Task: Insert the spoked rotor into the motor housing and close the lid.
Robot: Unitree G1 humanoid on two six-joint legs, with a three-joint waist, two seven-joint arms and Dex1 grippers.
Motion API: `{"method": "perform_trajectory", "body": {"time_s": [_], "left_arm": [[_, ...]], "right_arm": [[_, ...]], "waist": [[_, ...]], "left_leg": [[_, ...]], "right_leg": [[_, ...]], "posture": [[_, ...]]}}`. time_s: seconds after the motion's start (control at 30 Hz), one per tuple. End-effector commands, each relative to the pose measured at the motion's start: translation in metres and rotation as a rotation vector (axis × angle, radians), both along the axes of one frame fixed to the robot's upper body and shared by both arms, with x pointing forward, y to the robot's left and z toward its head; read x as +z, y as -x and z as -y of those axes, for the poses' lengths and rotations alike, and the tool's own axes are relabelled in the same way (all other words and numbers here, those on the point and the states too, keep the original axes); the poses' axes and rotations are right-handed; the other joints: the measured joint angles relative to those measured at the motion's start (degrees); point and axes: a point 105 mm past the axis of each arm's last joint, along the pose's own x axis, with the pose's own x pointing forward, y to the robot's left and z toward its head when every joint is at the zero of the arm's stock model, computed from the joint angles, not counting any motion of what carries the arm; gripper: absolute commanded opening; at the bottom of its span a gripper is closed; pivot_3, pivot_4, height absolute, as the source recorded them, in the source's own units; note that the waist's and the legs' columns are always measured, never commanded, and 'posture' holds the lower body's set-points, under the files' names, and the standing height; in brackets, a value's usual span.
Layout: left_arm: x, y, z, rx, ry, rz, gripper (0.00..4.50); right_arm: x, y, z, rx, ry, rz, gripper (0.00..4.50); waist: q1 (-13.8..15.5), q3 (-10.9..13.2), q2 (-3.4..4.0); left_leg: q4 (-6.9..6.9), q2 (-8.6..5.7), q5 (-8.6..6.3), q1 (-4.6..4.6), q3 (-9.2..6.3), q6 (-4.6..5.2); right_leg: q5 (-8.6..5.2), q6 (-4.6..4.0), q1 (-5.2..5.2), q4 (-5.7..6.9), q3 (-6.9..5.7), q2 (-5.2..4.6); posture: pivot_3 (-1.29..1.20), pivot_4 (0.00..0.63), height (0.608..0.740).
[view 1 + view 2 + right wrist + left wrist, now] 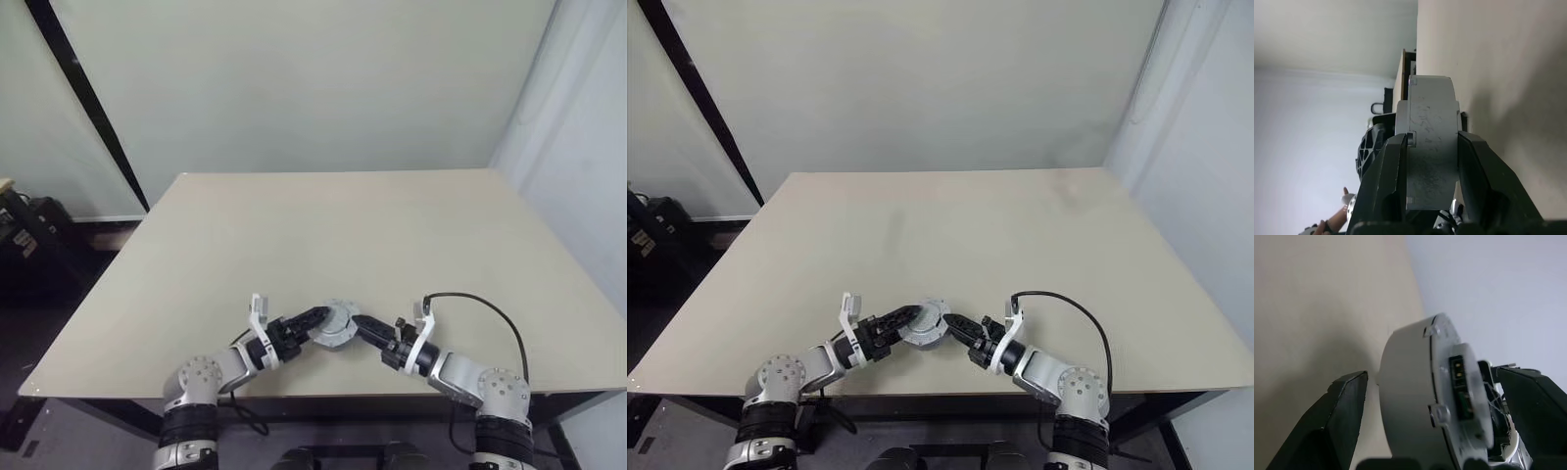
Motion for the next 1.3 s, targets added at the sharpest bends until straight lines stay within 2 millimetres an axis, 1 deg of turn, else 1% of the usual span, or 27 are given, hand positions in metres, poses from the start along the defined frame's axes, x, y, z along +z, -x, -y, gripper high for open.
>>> {"method": "perform_trajectory", "body": {"time_s": [0.03,0.1,0.13,0.3,0.33,0.4,0.43,0.53,0.63,0.77,0.9,1.0,1.13,1.23,1.3], "left_arm": [[0.011,-0.001,0.007,-0.035,0.044,0.022,4.50],[0.010,0.001,0.008,-0.052,0.064,0.003,4.50],[0.010,0.002,0.008,-0.056,0.067,-0.008,4.13],[0.009,0.009,0.010,-0.101,0.093,-0.036,2.56],[0.009,0.010,0.010,-0.104,0.096,-0.038,2.42],[0.010,0.009,0.009,-0.094,0.104,-0.036,2.33],[0.010,0.009,0.008,-0.089,0.107,-0.035,2.32],[0.011,0.007,0.007,-0.072,0.110,-0.024,2.04],[0.014,0.000,0.002,-0.023,0.101,0.011,2.03],[0.022,-0.017,-0.014,0.106,0.055,0.105,2.03],[0.041,-0.040,-0.051,0.329,-0.040,0.257,2.03],[0.049,-0.051,-0.078,0.483,-0.188,0.360,2.03],[0.049,-0.059,-0.108,0.643,-0.377,0.446,2.03],[0.047,-0.060,-0.119,0.698,-0.432,0.458,2.03],[0.039,-0.060,-0.129,0.739,-0.481,0.429,2.03]], "right_arm": [[0.026,0.008,-0.030,0.048,-0.154,0.062,1.15],[0.025,0.009,-0.030,0.050,-0.149,0.058,1.15],[0.025,0.009,-0.030,0.050,-0.148,0.057,1.15],[0.022,0.009,-0.030,0.044,-0.125,0.055,1.15],[0.022,0.008,-0.030,0.042,-0.120,0.055,1.15],[0.022,0.010,-0.031,0.060,-0.110,0.070,1.15],[0.024,0.011,-0.031,0.069,-0.115,0.079,1.89],[0.025,0.011,-0.032,0.065,-0.112,0.091,2.93],[0.020,0.002,-0.028,0.002,-0.046,0.108,4.03],[0.021,-0.010,-0.019,-0.089,0.068,0.235,4.04],[0.026,-0.019,-0.009,-0.172,0.283,0.495,4.04],[0.030,-0.019,-0.007,-0.175,0.427,0.689,4.04],[0.024,-0.016,-0.008,-0.113,0.640,0.930,4.04],[0.022,-0.015,-0.009,-0.098,0.706,1.018,4.04],[0.018,-0.014,-0.010,-0.069,0.762,1.083,4.04]], "waist": [[0.0,0.0,0.00],[0.0,0.0,0.00],[0.0,0.0,0.00],[0.0,0.0,-0.01],[0.0,0.0,-0.01],[-0.1,0.0,-0.01],[0.0,0.0,-0.01],[0.0,0.0,-0.01],[0.0,0.0,-0.03],[0.0,0.0,-0.04],[-0.2,0.1,-0.08],[-0.1,0.1,-0.15],[0.0,0.2,-0.33],[0.1,0.2,-0.51],[0.1,0.3,-0.62]], "left_leg": [[0.00,0.00,0.00,0.00,0.00,0.00],[0.01,0.00,0.00,0.00,0.00,0.00],[0.01,0.00,0.00,0.00,0.00,0.00],[-0.01,0.00,0.00,-0.02,-0.01,0.00],[-0.01,0.00,0.00,-0.02,-0.01,0.00],[0.00,0.01,0.00,0.01,0.01,0.00],[0.01,0.02,0.00,0.01,0.00,0.00],[0.02,0.02,-0.01,0.03,0.00,-0.01],[0.02,0.01,-0.01,0.01,0.01,-0.01],[0.01,0.02,0.00,0.01,0.00,-0.01],[-0.01,0.04,-0.01,0.03,0.03,-0.02],[-0.02,0.03,-0.01,0.04,0.02,-0.04],[-0.04,-0.01,0.00,0.03,0.06,-0.05],[-0.04,-0.01,0.00,0.04,0.03,-0.05],[-0.01,-0.02,0.00,0.03,0.02,-0.05]], "right_leg": [[0.00,0.00,0.00,0.00,0.00,0.00],[0.00,0.00,0.00,0.00,0.00,0.00],[0.00,0.00,0.00,0.00,0.00,0.00],[0.00,0.00,-0.03,0.00,0.00,0.00],[0.00,0.00,-0.03,0.00,0.00,0.00],[0.00,0.00,-0.01,0.00,0.01,0.00],[0.00,-0.01,-0.01,0.00,0.00,0.00],[-0.01,-0.01,0.01,0.00,0.00,0.00],[0.00,-0.01,0.00,-0.01,0.01,0.00],[0.00,-0.01,0.00,-0.01,0.00,0.00],[0.00,0.00,-0.03,-0.01,0.00,0.01],[0.00,0.00,-0.01,-0.02,0.01,0.01],[0.00,0.00,0.00,-0.05,0.06,-0.01],[0.00,0.00,0.05,-0.07,0.05,-0.01],[0.00,0.00,0.07,-0.07,0.05,-0.01]], "posture": [[0.00,0.000,0.740],[0.00,0.000,0.740],[0.00,0.000,0.740],[0.00,0.000,0.740],[0.00,0.000,0.740],[0.00,0.000,0.740],[0.00,0.000,0.740],[0.00,0.000,0.740],[0.00,0.000,0.740],[0.00,0.000,0.740],[0.00,0.000,0.740],[0.00,0.000,0.740],[0.00,0.000,0.740],[0.00,0.000,0.740],[0.00,0.000,0.740]]}}
